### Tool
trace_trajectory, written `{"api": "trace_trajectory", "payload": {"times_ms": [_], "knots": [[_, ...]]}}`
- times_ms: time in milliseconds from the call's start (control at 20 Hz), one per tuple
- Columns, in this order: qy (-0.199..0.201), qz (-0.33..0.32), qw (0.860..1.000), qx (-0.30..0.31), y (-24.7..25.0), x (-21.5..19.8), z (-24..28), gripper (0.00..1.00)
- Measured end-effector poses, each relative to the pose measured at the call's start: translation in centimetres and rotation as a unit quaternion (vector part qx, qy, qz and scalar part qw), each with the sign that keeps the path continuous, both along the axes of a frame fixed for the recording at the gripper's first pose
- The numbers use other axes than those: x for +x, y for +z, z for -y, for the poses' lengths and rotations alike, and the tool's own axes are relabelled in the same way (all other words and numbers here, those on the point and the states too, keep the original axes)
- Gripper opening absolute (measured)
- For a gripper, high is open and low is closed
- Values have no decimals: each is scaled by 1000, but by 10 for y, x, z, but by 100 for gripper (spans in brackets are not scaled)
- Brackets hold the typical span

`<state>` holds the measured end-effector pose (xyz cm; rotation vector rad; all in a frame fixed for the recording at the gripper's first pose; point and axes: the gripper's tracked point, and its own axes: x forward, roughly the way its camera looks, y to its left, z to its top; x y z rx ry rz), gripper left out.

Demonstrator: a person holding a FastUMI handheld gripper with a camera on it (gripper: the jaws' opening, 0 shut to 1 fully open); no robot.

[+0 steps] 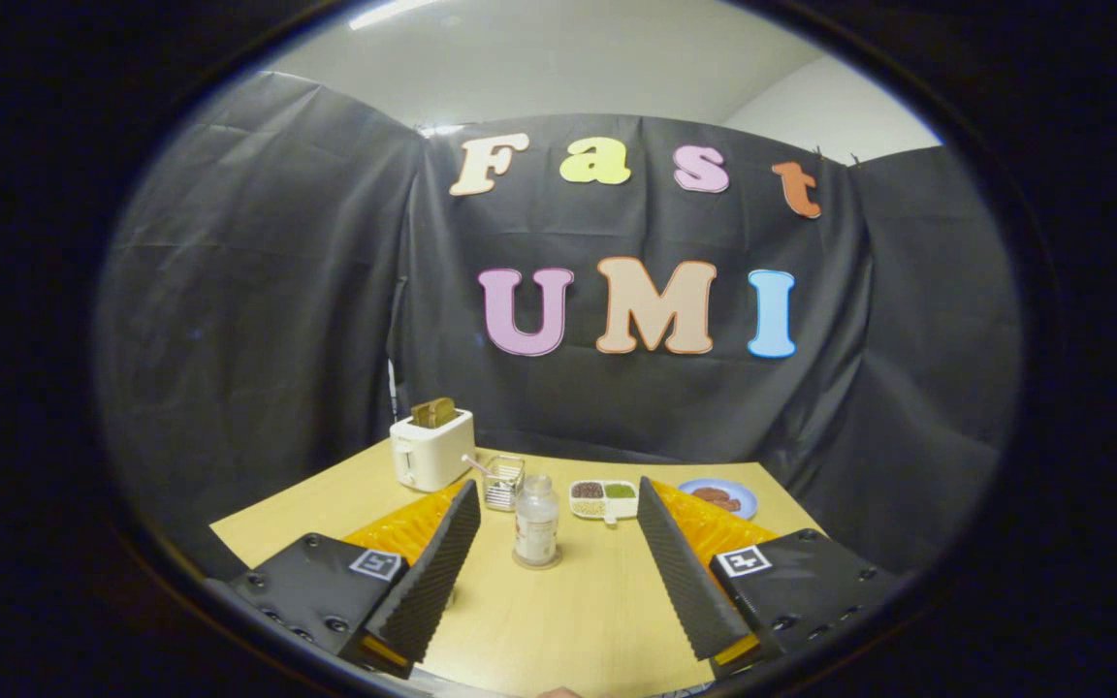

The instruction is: Take the bottle from table, then pour the juice into the cup, finally place the bottle on the coaster

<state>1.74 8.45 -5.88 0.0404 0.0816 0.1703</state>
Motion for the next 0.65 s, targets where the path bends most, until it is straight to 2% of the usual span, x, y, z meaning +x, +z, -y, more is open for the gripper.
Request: {"api": "trace_trajectory", "payload": {"times_ms": [400,650], "knots": [[6,17,1000,-8,31,1,2,100],[10,17,1000,-3,28,-1,1,100]]}}
